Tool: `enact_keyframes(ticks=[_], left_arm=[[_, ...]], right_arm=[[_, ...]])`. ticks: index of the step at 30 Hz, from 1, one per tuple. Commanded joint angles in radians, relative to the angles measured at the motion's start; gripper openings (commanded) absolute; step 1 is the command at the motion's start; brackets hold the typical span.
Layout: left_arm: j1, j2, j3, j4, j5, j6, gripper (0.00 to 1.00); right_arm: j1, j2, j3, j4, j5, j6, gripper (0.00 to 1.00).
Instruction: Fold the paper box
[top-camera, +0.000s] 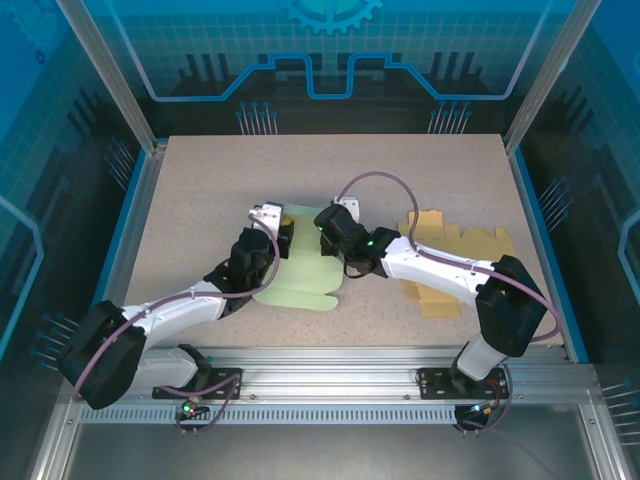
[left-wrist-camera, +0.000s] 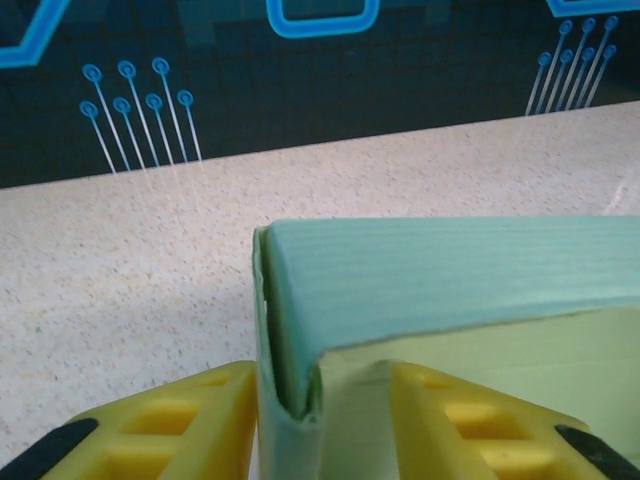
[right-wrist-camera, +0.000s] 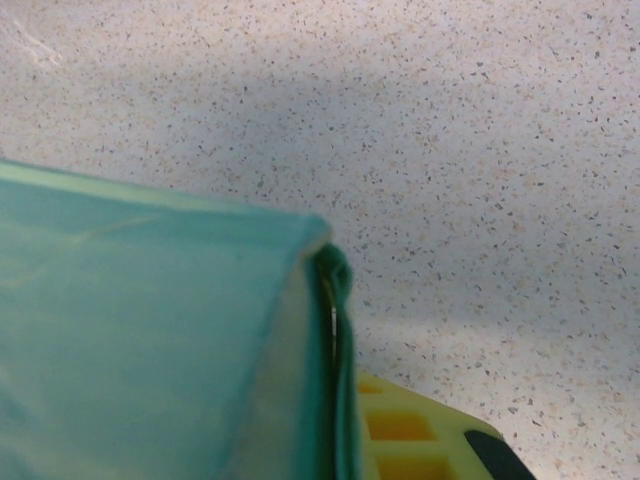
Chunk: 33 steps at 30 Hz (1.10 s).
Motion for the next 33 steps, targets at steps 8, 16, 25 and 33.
enact_keyframes(ticks=[8,16,25,33], left_arm=[[-0.038,-0.155,-0.079,-0.124,0.095,-0.108,0.58],[-0.041,-0.349,-0.083,-0.215,0.141,-0.203,0.81],[-0.039,-0.505,0.012,-0.466,0.087,-0.31,0.99],[-0.029,-0.452,0.122,-0.613,0.048,-0.369,0.99]], right_arm=[[0.013,0.008,0.04,-0.007,-0.005,0.01,0.0],[-0.007,0.015,0.049,-0.029,-0.029,-0.022,0.0],[-0.083,0.063,0.133,-0.245,-0.147,-0.158,0.0],[-0.209,0.167,0.262,-0.486,-0.34,-0.353,0.0]])
